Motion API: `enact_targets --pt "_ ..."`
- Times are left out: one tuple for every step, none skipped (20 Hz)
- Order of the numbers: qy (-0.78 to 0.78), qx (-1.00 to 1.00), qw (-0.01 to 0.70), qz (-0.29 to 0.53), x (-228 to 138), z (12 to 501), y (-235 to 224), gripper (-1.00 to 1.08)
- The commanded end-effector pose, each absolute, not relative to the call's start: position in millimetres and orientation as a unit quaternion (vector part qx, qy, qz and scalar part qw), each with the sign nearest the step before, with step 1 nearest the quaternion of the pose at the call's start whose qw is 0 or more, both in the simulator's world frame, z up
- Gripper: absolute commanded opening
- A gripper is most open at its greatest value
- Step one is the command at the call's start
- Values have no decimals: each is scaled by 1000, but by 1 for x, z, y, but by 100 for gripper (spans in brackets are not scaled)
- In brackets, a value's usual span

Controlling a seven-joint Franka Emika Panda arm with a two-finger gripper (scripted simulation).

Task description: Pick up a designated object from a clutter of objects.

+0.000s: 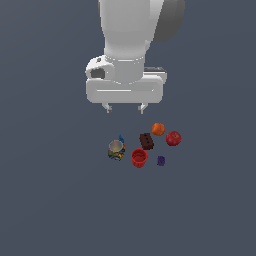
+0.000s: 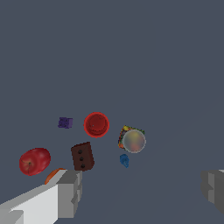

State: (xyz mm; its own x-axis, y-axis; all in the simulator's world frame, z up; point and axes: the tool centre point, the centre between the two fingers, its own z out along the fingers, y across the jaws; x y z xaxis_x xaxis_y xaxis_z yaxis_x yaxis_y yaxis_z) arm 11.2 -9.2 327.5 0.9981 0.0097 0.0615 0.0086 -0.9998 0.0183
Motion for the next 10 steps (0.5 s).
enact_targets --pt "9 999 9 29 11 316 -5 100" --pt "11 999 9 29 11 311 -2 100" --pt "13 999 10 28 11 305 0 100" --pt "16 999 10 27 11 298 3 100" --pt "18 999 10 26 11 291 6 100" --pt "21 999 10 26 10 283 9 100" --pt "25 999 10 25 10 274 12 100" --pt "28 999 10 24 9 265 16 100" --pt "32 999 10 23 8 256 20 100" --pt "36 999 10 21 6 246 24 100"
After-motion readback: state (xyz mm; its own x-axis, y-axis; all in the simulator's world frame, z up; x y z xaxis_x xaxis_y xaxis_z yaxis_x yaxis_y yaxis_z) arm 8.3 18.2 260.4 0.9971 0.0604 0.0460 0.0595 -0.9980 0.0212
